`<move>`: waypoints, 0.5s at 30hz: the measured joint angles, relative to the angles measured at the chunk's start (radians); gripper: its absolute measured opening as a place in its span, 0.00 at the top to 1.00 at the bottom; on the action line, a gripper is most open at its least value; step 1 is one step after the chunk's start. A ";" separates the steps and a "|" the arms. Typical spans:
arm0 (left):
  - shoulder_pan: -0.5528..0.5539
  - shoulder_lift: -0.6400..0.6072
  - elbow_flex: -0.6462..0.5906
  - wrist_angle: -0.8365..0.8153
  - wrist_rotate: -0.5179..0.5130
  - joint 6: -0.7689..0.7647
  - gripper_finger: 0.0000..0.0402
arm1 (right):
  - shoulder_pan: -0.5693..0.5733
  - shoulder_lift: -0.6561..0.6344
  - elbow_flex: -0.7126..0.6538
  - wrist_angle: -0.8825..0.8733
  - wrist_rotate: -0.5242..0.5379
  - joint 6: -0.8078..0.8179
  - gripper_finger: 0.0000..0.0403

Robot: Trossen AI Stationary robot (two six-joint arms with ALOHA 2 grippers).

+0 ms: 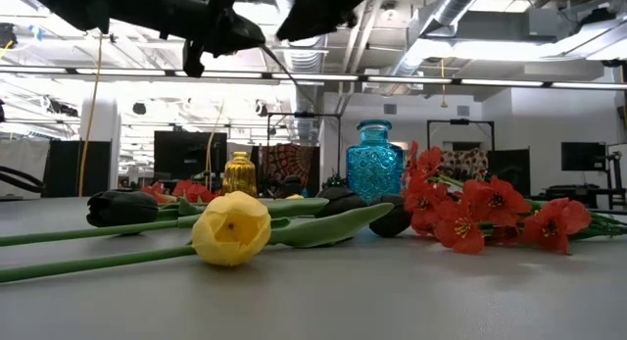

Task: Sort flowers into vase by color
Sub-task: Put the middle yellow flower into the yellow vase

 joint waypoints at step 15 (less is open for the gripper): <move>0.233 -0.035 0.340 -0.625 0.189 0.164 1.00 | -0.023 -0.300 -0.002 -0.539 0.018 0.195 0.56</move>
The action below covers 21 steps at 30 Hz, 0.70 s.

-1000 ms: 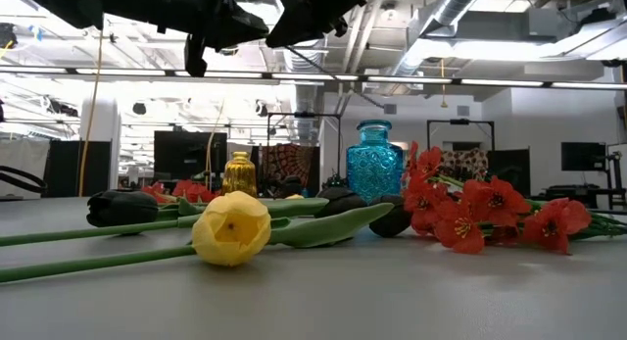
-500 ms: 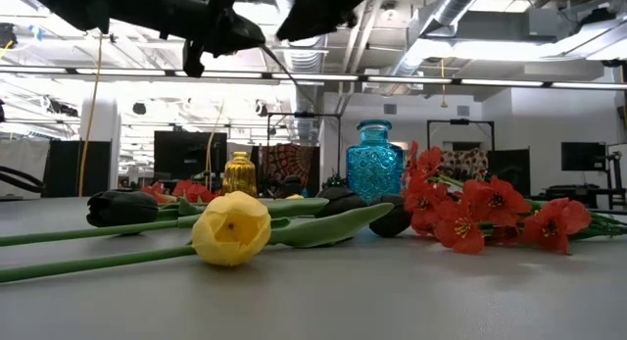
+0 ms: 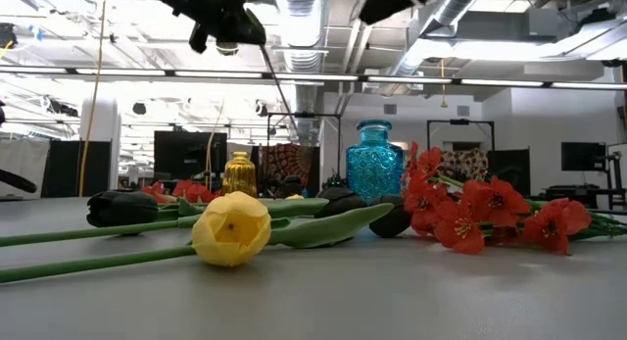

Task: Sort flowers into vase by color
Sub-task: Put the middle yellow flower into the yellow vase

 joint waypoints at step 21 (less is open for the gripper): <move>0.169 -0.002 0.280 -0.569 0.034 0.042 1.00 | -0.087 -0.236 -0.503 0.257 -0.109 0.150 0.58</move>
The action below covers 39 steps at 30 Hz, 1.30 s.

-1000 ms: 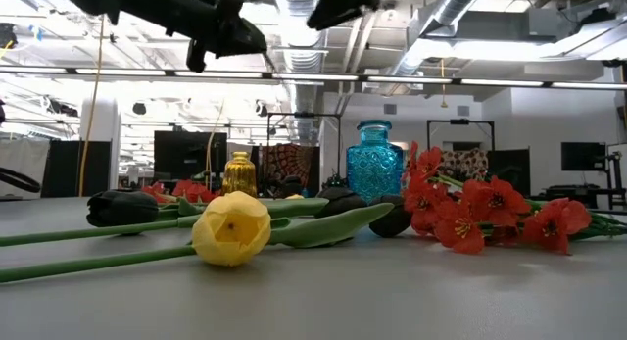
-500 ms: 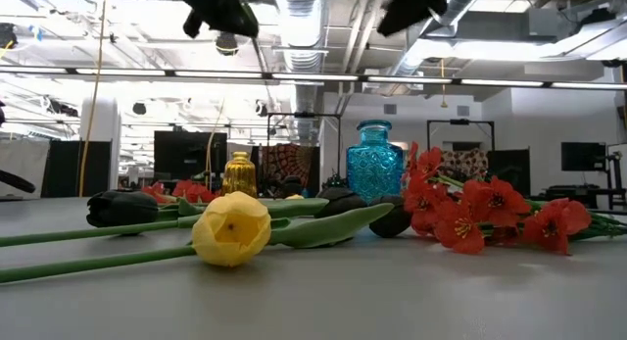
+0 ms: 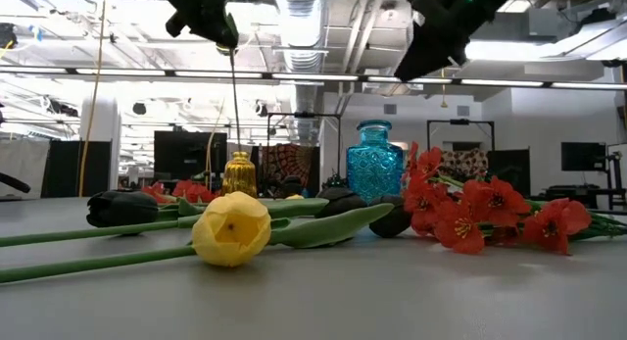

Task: Sort flowers into vase by color
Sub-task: Put the middle yellow flower into the yellow vase

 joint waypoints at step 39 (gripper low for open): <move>0.015 -0.047 -0.008 -0.062 0.053 -0.068 1.00 | -0.001 0.015 -0.002 0.012 0.000 0.001 0.58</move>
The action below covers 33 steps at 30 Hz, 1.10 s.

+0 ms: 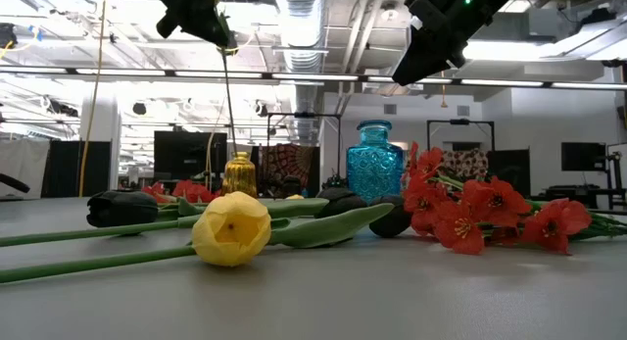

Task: Sort flowers into vase by color
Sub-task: Put the middle yellow flower into the yellow vase

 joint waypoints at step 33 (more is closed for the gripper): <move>0.000 0.190 0.035 -0.072 -0.010 0.105 0.65 | 0.000 0.000 0.000 0.000 0.000 0.000 0.58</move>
